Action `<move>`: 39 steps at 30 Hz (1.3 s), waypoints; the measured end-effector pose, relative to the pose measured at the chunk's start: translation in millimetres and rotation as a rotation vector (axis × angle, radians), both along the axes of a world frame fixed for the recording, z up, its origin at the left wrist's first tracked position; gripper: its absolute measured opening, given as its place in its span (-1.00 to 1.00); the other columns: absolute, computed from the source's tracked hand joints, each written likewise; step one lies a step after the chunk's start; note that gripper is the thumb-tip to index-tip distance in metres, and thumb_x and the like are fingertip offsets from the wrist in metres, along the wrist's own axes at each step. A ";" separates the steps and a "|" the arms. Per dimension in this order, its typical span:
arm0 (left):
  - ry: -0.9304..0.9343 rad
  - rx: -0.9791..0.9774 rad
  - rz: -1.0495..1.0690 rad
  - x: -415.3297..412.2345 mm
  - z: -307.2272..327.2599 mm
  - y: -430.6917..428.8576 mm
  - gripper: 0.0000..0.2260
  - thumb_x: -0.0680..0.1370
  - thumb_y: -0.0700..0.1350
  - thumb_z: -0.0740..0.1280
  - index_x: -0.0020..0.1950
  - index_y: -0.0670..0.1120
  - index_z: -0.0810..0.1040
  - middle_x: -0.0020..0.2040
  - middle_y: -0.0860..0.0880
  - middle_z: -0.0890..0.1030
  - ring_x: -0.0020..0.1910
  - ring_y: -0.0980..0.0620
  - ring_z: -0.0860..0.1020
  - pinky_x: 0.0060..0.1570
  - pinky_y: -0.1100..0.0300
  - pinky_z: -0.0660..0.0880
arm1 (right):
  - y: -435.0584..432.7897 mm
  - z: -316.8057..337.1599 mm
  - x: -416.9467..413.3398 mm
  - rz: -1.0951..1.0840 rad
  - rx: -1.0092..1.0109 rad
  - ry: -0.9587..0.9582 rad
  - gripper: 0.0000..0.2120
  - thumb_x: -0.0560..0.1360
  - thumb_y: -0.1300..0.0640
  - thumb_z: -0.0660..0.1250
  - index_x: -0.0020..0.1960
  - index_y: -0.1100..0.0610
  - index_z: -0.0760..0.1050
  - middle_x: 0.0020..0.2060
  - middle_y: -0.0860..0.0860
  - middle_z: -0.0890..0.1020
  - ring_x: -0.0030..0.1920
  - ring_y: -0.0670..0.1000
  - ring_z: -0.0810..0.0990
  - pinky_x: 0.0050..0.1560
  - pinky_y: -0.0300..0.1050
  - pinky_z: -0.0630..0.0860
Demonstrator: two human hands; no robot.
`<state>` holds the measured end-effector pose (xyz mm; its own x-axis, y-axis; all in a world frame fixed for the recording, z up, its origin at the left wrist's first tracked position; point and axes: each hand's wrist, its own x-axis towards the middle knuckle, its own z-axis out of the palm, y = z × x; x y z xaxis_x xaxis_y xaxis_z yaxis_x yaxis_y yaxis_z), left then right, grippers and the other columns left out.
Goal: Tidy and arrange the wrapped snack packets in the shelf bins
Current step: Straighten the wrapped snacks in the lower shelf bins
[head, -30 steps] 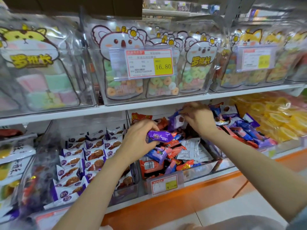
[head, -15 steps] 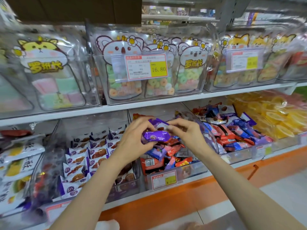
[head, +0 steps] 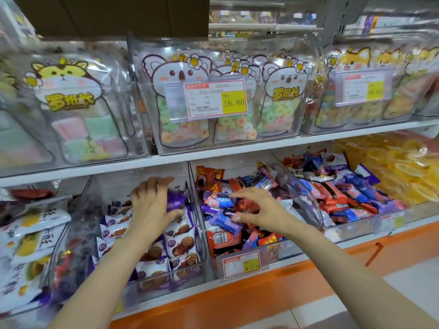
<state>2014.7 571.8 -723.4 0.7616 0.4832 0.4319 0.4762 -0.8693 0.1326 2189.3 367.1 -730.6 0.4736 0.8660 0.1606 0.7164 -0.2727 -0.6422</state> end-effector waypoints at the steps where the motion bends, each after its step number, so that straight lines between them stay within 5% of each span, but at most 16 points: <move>1: 0.030 -0.022 0.001 1.7 -2.0 -1.1 -0.35 0.26 0.08 0.56 0.27 -0.12 0.45 0.15 -0.20 0.46 0.14 -0.25 0.41 0.08 -0.15 0.34 | 4.3 -2.0 -2.6 0.031 -0.011 -0.061 -0.56 0.42 -0.05 0.44 0.28 -0.10 0.48 0.37 -0.05 0.36 0.38 -0.05 0.23 0.33 -0.17 0.13; 5: -0.035 -0.049 -0.065 8.7 1.4 -10.9 -0.60 0.49 0.06 0.36 0.25 -0.11 0.47 0.20 -0.13 0.46 0.21 -0.18 0.40 0.13 -0.05 0.32 | 20.4 -10.3 -4.6 0.134 -0.075 -0.243 -0.66 0.50 -0.10 0.32 0.27 -0.13 0.51 0.47 -0.08 0.22 0.45 -0.01 0.10 0.41 -0.07 0.00; 9: -0.115 -0.093 -0.143 16.1 4.4 -18.0 -0.70 0.49 -0.06 0.39 0.18 -0.13 0.52 0.15 -0.13 0.50 0.16 -0.17 0.43 0.08 -0.03 0.36 | 26.8 -15.3 1.5 0.044 -0.238 -0.337 -0.55 0.55 -0.22 0.12 0.41 -0.16 0.33 0.47 -0.15 0.22 0.45 -0.01 0.11 0.46 0.12 -0.01; 16: -0.104 -0.154 -0.204 33.4 8.9 -33.8 -0.70 0.52 -0.01 0.33 0.22 -0.07 0.50 0.20 -0.05 0.48 0.24 -0.05 0.38 0.17 0.07 0.29 | 15.5 -2.2 19.2 -0.086 -0.103 -0.178 -0.61 0.61 0.07 0.16 0.41 0.14 0.35 0.42 -0.05 0.35 0.40 0.01 0.31 0.41 0.07 0.20; 19: -0.071 -0.167 -0.243 40.1 10.4 -40.0 -0.75 0.51 -0.02 0.34 0.16 -0.04 0.51 0.15 0.01 0.51 0.21 0.00 0.39 0.13 0.12 0.28 | 7.0 8.7 22.2 -0.115 0.009 -0.135 -0.62 0.61 0.14 0.18 0.41 0.19 0.35 0.40 0.00 0.36 0.40 0.03 0.32 0.40 -0.17 0.17; 24: 0.194 -0.046 -0.236 56.5 12.3 -42.9 -0.73 0.51 -0.01 0.33 0.19 0.00 0.47 0.16 0.06 0.52 0.19 0.04 0.42 0.20 0.15 0.23 | -9.1 14.4 37.5 -0.331 0.033 -0.363 -0.64 0.56 0.15 0.26 0.35 0.14 0.45 0.37 0.06 0.42 0.35 0.15 0.37 0.32 0.06 0.33; 30: 0.639 0.026 -0.183 91.3 25.9 -38.6 -0.69 0.48 -0.13 0.36 0.21 -0.09 0.45 0.13 -0.08 0.54 0.13 -0.07 0.47 0.16 0.11 0.28 | -4.7 0.0 41.7 -0.275 -0.066 -0.221 -0.75 0.54 0.19 0.29 0.20 0.10 0.58 0.29 0.07 0.47 0.32 0.07 0.39 0.25 -0.16 0.30; 34: 0.830 0.047 -0.173 107.3 21.3 -38.8 -0.63 0.45 -0.15 0.41 0.23 -0.13 0.47 0.14 -0.12 0.54 0.12 -0.10 0.48 0.13 0.08 0.37 | 0.9 3.9 33.4 -0.170 -0.030 -0.183 -0.72 0.49 0.10 0.38 0.19 0.04 0.58 0.16 0.03 0.57 0.21 0.00 0.47 0.20 -0.27 0.31; 39: 0.668 0.198 -0.202 108.8 18.4 -35.5 -0.89 0.47 -0.09 0.32 -0.03 -0.08 0.55 -0.08 -0.06 0.57 0.02 -0.08 0.48 0.22 0.01 0.26 | 6.9 1.5 4.4 -0.022 -0.221 -0.291 -0.42 0.34 -0.33 0.35 0.31 -0.17 0.43 0.25 -0.11 0.48 0.28 -0.04 0.34 0.39 0.04 0.17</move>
<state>2123.5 536.2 -705.0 0.9594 0.2665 -0.0918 0.2287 -0.9264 -0.2993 2193.8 374.0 -729.0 0.4541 0.8851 0.1014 0.8532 -0.3992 -0.3357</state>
